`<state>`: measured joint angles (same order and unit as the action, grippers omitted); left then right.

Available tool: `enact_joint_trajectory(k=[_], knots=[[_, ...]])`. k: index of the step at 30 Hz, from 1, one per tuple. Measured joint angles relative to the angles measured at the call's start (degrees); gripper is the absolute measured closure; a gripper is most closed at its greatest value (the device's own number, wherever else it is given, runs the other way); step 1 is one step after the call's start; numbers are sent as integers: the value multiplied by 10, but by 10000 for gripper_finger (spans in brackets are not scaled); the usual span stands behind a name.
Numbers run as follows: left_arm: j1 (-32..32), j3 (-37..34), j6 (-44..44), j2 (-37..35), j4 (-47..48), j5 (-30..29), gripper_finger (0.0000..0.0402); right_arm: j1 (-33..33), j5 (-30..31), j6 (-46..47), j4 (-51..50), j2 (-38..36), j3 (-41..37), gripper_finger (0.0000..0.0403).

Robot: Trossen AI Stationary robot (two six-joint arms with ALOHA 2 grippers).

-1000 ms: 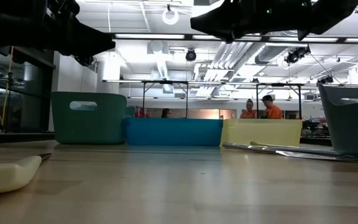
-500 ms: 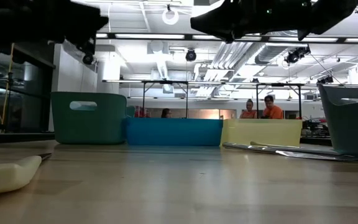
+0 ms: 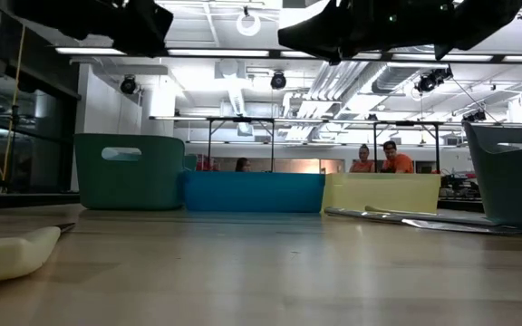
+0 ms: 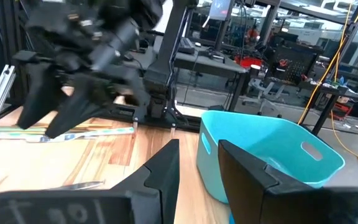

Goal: Sort silverware by color (type)
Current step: Put the yellow knife into the blue bin

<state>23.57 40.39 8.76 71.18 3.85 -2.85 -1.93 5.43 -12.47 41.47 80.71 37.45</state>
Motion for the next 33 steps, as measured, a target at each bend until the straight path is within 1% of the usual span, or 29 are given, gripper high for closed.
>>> enact_joint_trajectory(k=[3, 7, 11, 19, 22, 27, 33], knots=[[23, 45, 8, 44, 62, 0, 198, 0, 0, 0, -2, 0, 0, 297], [48, 72, 49, 98, 79, 0, 200, 0, 2, 0, -4, 0, 0, 297], [62, 80, 89, 146, 78, -11, 201, 0, 3, 0, -6, 0, 0, 297], [71, 81, 90, 224, 47, -11, 202, 0, 3, 0, -14, 0, 0, 297], [73, 81, 93, 245, 44, -3, 202, 0, 4, 0, -16, 0, 0, 297], [73, 81, 90, 273, 24, 38, 202, 0, 4, 0, -19, 0, 0, 297], [72, 81, 89, 299, 20, 42, 202, 0, 4, 0, -24, 0, 0, 297]])
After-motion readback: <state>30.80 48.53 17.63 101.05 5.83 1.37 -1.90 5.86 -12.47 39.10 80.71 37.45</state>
